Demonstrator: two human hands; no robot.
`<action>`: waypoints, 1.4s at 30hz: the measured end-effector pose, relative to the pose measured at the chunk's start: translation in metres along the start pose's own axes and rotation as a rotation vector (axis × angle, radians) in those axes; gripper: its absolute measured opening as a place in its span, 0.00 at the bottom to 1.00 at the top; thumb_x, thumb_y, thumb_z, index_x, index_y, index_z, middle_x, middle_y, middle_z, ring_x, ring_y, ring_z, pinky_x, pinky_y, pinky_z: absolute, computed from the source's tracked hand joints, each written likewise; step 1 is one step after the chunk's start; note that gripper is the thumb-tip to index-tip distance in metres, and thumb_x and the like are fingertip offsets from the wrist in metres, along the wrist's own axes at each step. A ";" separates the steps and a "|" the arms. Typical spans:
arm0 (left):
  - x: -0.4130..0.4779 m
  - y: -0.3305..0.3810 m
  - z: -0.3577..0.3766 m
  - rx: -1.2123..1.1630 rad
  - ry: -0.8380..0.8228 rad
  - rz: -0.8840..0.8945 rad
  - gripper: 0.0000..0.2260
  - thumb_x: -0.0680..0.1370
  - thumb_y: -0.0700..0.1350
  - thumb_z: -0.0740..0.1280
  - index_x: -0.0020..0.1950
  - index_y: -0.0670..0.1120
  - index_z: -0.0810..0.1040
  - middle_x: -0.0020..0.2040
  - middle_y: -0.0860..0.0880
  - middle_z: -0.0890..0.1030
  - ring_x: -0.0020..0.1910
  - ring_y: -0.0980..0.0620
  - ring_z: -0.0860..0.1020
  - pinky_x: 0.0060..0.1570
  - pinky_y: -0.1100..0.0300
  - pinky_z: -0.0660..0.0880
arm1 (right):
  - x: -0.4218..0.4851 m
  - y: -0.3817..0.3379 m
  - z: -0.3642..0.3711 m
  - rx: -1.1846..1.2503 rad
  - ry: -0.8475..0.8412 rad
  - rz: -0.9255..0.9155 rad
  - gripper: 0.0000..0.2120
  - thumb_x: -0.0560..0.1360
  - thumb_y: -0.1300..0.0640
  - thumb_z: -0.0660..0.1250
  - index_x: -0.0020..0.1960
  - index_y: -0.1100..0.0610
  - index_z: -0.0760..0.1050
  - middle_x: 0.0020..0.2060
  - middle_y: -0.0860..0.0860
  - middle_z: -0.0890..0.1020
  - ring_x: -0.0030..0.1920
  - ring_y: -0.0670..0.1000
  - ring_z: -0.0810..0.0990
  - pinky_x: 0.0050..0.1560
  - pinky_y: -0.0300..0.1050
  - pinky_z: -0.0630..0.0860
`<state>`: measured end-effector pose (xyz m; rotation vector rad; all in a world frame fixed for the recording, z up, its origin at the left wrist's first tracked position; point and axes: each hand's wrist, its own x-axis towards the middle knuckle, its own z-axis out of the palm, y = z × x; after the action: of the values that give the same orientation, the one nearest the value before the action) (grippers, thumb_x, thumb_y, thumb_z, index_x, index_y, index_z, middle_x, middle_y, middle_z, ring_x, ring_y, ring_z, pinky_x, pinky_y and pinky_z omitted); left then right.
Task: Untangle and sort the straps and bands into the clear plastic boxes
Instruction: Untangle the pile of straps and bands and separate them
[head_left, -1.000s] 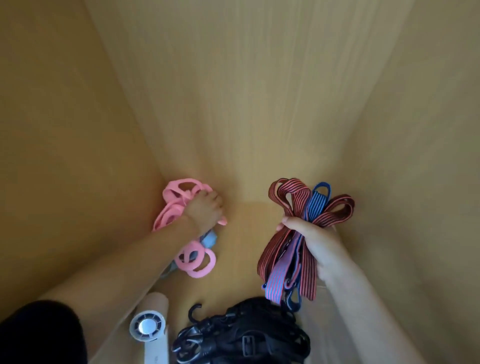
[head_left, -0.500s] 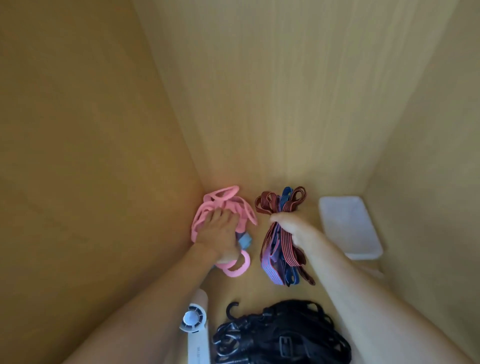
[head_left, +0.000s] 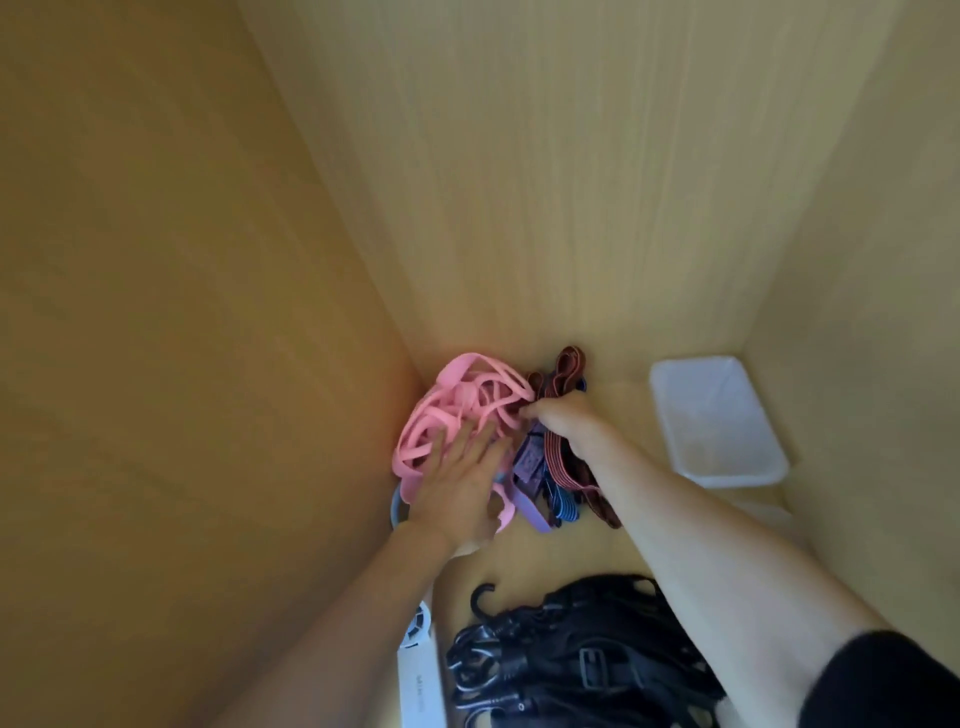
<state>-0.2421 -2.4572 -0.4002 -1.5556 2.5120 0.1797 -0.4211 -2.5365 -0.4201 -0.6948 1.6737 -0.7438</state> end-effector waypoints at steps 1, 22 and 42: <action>0.000 0.003 0.000 -0.024 0.015 -0.005 0.40 0.76 0.50 0.69 0.81 0.53 0.50 0.83 0.51 0.46 0.81 0.48 0.39 0.77 0.43 0.34 | 0.001 0.000 -0.004 -0.036 0.015 -0.013 0.20 0.66 0.53 0.80 0.52 0.59 0.77 0.47 0.54 0.81 0.47 0.55 0.80 0.49 0.47 0.75; -0.134 0.086 0.014 -0.498 -0.079 0.009 0.53 0.62 0.70 0.74 0.79 0.58 0.50 0.75 0.58 0.55 0.77 0.57 0.52 0.76 0.56 0.56 | -0.201 0.078 -0.105 -0.556 -0.211 -0.479 0.38 0.68 0.45 0.77 0.74 0.48 0.67 0.71 0.42 0.68 0.72 0.42 0.66 0.75 0.45 0.64; -0.097 0.093 0.056 -0.145 -0.071 -0.048 0.35 0.71 0.60 0.67 0.74 0.53 0.59 0.64 0.54 0.71 0.63 0.47 0.70 0.65 0.52 0.66 | -0.173 0.171 -0.049 -1.173 0.157 -0.634 0.25 0.57 0.41 0.75 0.50 0.48 0.74 0.42 0.44 0.78 0.45 0.50 0.80 0.49 0.47 0.74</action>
<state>-0.2777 -2.3200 -0.4330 -1.6301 2.4532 0.4110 -0.4452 -2.2905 -0.4393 -2.0862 1.9752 -0.1357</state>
